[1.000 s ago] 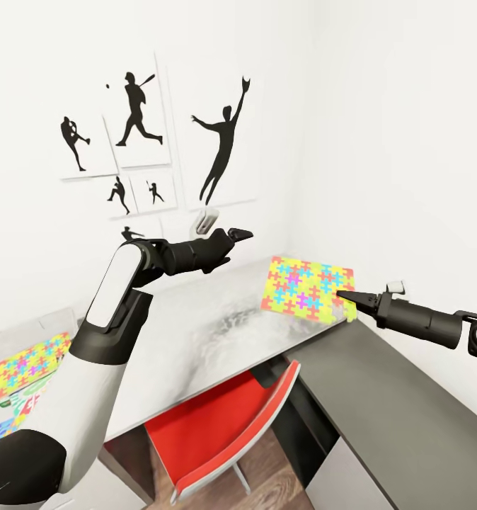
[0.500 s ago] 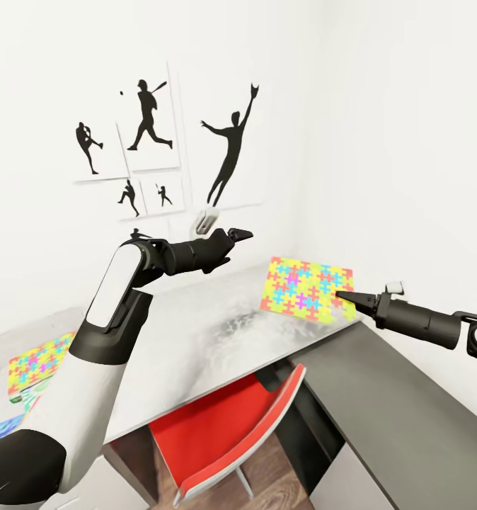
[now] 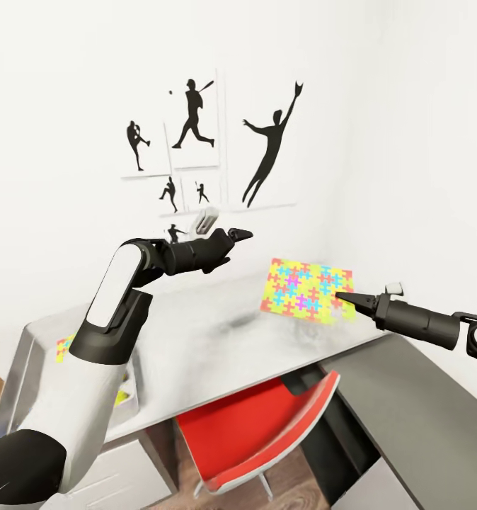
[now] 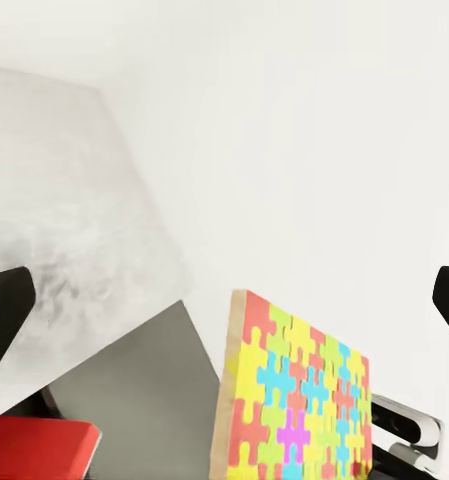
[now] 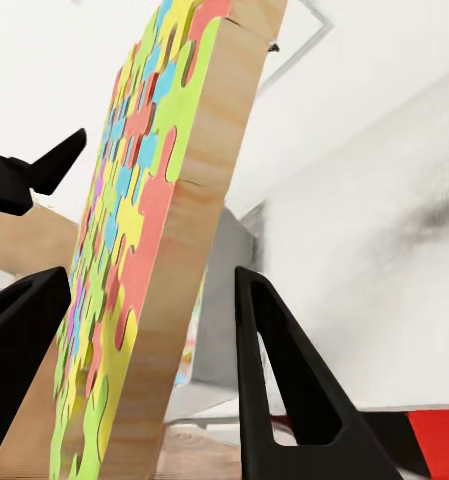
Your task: Put all the toys in the child's room - the three board games (two on the bed and one on the table), the two jigsaw puzzles on the table, and the tennis ball on the table - inside the toy box on the table in the child's room.
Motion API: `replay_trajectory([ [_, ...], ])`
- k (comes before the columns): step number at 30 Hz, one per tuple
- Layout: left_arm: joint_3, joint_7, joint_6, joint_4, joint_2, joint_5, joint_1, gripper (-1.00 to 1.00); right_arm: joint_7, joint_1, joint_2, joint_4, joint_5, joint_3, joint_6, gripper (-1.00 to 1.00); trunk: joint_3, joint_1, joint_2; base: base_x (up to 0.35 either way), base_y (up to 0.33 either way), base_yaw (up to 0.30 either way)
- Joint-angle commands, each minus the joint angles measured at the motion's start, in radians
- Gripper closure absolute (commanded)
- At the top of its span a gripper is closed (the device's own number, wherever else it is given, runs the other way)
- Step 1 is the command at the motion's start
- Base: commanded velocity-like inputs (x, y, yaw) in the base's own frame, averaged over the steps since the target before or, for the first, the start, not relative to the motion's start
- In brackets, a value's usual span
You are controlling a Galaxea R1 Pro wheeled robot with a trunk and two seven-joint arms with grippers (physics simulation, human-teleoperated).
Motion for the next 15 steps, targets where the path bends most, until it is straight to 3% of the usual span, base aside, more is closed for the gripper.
replay_trajectory([
  [1,0.001,0.01,0.0,-0.001,0.0,0.01,-0.001,-1.0,0.002,-0.004,-0.001,0.0,-0.009,0.005,0.0,1.0,-0.003,0.001,-0.002,0.0,0.243,0.268],
  [15,0.0,0.01,0.0,-0.001,-0.001,0.01,-0.001,-1.0,0.0,-0.004,-0.002,0.0,-0.007,0.005,-0.002,1.0,-0.009,0.001,-0.002,0.0,0.258,0.258],
])
